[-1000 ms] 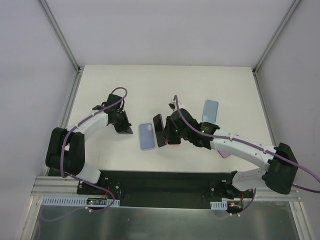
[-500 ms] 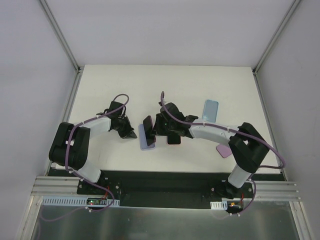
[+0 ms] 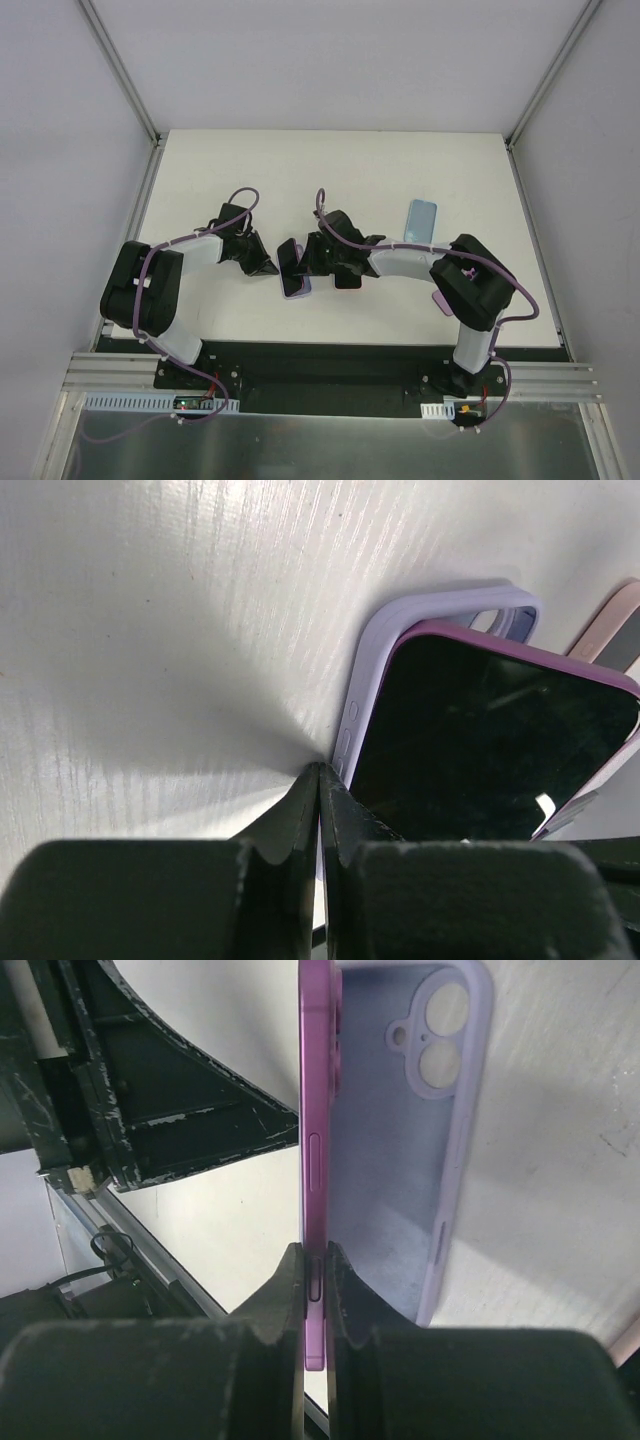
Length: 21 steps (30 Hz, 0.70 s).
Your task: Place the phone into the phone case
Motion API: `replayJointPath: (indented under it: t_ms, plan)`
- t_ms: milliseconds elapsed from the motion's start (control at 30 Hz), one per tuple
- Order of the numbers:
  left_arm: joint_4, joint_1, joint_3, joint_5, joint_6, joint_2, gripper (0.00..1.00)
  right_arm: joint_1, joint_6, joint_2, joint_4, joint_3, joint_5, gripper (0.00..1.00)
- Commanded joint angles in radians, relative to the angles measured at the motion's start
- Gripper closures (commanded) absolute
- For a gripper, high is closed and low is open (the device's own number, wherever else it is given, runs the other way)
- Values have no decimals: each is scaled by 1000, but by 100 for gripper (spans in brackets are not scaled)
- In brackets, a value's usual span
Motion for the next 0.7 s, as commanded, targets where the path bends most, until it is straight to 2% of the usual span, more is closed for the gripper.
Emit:
replayJointPath:
  t_ms: [0,333,667]
  plan:
    - [3,-8,-28,1,-1,21,100,0,52,25,92,-26,-32,99]
    - [6,-10,-30,-5,-4,38,100,-6,54,-1,115,-87,-57,99]
    - [7,-11,-34,-5,2,18,100,-6,63,71,142,-89,-104,99]
